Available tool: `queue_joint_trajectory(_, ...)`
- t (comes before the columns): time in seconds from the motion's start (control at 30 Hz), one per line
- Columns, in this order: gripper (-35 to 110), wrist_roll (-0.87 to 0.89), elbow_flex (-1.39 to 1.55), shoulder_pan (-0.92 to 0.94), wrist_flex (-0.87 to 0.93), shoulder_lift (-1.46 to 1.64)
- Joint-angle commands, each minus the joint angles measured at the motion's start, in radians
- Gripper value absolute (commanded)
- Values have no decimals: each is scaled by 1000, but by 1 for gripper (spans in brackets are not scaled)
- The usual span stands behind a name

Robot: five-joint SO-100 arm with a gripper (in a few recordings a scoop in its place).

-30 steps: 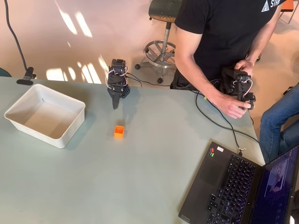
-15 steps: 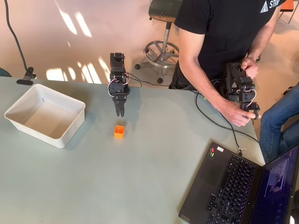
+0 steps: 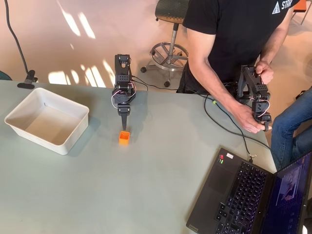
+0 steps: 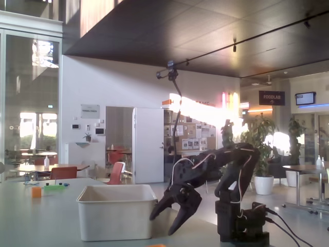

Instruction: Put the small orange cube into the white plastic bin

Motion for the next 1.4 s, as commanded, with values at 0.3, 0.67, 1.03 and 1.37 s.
queue_joint_trajectory(0.3,43,3,-285,2,302,-239)
queue_joint_trajectory(0.67,43,5,-463,12,290,-489)
queue_joint_trajectory(1.03,43,15,-497,0,290,-592)
queue_joint_trajectory(1.37,50,25,-537,-8,287,-698)
